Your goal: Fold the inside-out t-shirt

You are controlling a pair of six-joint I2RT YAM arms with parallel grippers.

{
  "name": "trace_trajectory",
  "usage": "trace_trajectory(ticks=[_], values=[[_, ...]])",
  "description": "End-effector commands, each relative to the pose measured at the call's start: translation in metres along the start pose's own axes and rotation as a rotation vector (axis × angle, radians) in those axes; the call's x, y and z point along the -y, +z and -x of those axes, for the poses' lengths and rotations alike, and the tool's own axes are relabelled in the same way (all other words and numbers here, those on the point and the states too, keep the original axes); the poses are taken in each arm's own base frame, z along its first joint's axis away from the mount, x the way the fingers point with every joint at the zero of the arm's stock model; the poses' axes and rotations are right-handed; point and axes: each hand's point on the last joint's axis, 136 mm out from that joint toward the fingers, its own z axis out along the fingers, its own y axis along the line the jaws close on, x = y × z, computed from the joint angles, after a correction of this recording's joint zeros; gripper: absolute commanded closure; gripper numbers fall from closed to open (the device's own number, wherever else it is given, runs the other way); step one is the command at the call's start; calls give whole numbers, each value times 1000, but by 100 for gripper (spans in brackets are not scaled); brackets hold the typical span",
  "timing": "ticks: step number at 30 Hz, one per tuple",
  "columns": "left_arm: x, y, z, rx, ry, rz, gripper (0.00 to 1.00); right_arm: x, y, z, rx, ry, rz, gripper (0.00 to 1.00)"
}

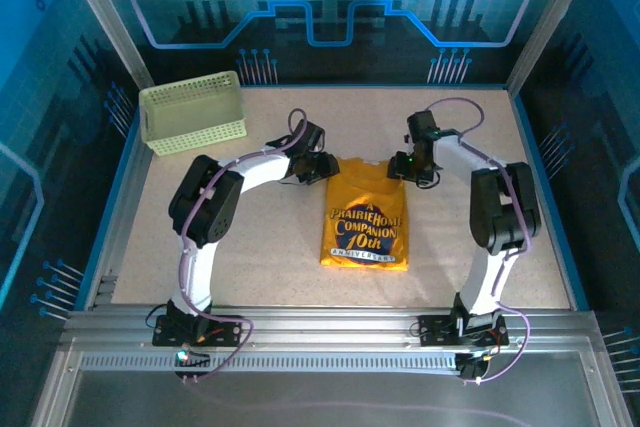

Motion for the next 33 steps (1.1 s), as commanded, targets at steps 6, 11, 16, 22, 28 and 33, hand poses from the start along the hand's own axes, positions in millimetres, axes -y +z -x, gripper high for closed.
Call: trace_trajectory(ticks=[6, 11, 16, 22, 28, 33], values=[[7, 19, -12, -53, -22, -25, 59, -4, 23, 12, -50, -9, 28, 48], [10, 24, -18, -63, -8, -15, 60, 0, 35, -2, -99, 16, -26, 52], [7, 23, -18, -52, -15, -8, 61, 3, 35, -7, -110, 20, -89, 58], [1, 12, -15, -16, -24, 7, 61, -3, 32, -4, -84, 13, -71, 80], [-9, -6, -9, 46, -50, 46, 61, 1, 29, -4, -68, -6, -87, 90], [5, 3, -19, 29, -39, 47, 59, 2, 31, -6, -63, -10, -91, 92]])
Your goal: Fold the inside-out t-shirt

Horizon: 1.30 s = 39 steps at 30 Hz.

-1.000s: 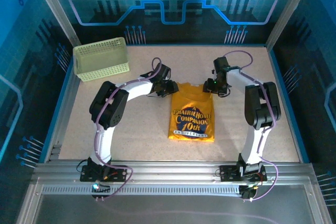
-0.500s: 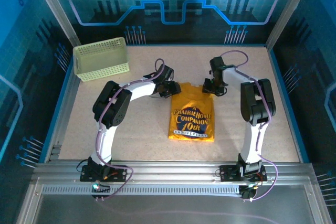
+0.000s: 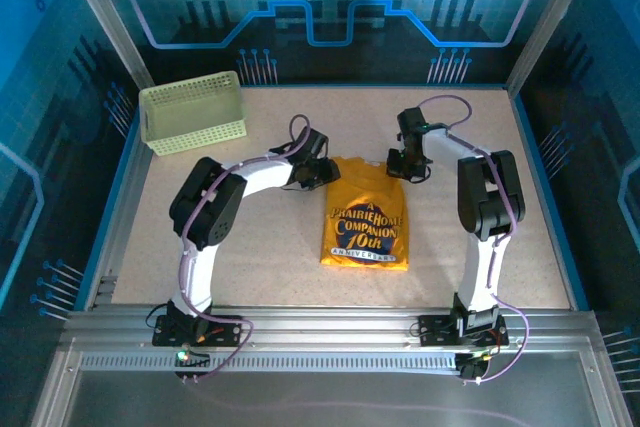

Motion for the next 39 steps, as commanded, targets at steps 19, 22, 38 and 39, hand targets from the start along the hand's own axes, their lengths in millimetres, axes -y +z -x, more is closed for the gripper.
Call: trace_trajectory(ticks=[19, 22, 38, 39], values=[[10, 20, -2, -22, -8, 64, 100, 7, 2, -18, 12, -8, -41, 100], [15, 10, 8, 11, -11, 21, 100, 2, -4, -14, 40, -7, 6, 100], [55, -125, 53, 349, 15, -299, 100, -71, -136, 28, 358, -171, 297, 100], [56, -131, 57, 370, 15, -318, 100, -74, -142, 32, 373, -180, 306, 100]])
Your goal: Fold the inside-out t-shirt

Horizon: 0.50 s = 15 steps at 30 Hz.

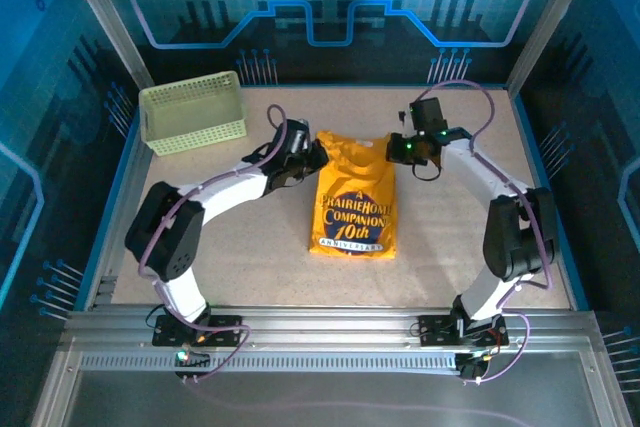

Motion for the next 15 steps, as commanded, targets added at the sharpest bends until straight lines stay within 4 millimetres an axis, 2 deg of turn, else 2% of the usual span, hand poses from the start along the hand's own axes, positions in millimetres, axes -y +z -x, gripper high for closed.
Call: trace_trajectory(ticks=[1, 5, 8, 11, 15], values=[[21, -18, 29, 115, 12, -110, 100, -26, -19, 26, 71, -69, 68, 100], [38, -26, 60, 176, 17, -181, 100, -45, -33, 63, 139, -119, 104, 100], [57, -24, 86, 177, 27, -267, 100, -56, -40, 93, 173, -126, 149, 100], [63, -19, 110, 152, -20, -364, 100, -60, -46, 117, 180, -41, 255, 100], [74, -21, 152, 180, -44, -541, 100, -65, -55, 149, 223, 44, 417, 100]])
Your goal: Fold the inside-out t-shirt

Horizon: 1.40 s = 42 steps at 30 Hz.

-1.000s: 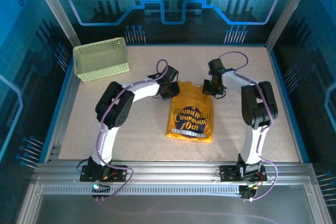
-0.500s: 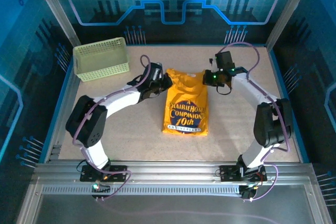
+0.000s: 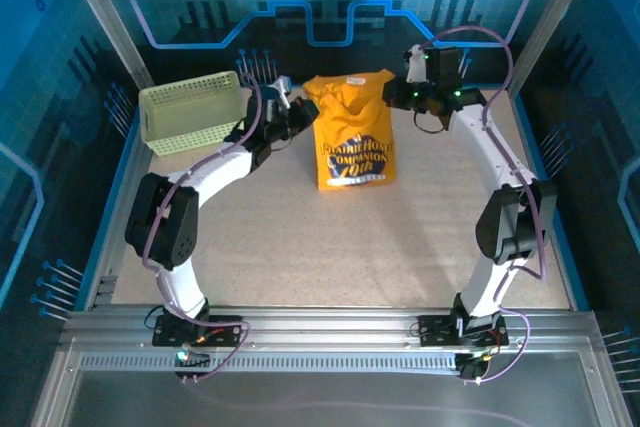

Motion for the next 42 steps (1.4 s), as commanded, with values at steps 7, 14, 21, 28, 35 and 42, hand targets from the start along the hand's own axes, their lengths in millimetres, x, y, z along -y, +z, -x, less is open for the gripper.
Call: trace_trajectory(ticks=[7, 14, 21, 28, 35, 42], values=[[69, 7, 76, 23, 61, -564, 100, -32, -12, 76, 132, 23, 340, 100], [40, -9, 27, -33, 29, -633, 100, -22, -2, 19, 49, 79, 357, 100], [29, -38, -63, -170, 20, -636, 100, -19, -15, -72, -29, 113, 374, 100], [14, -77, -152, -279, 26, -565, 100, 0, -42, -163, -107, 130, 288, 100], [-36, -110, -226, -323, 4, -386, 100, 25, -68, -223, -141, 170, 177, 100], [-68, -127, -258, -341, -27, -261, 100, 35, -75, -247, -200, 160, 99, 100]])
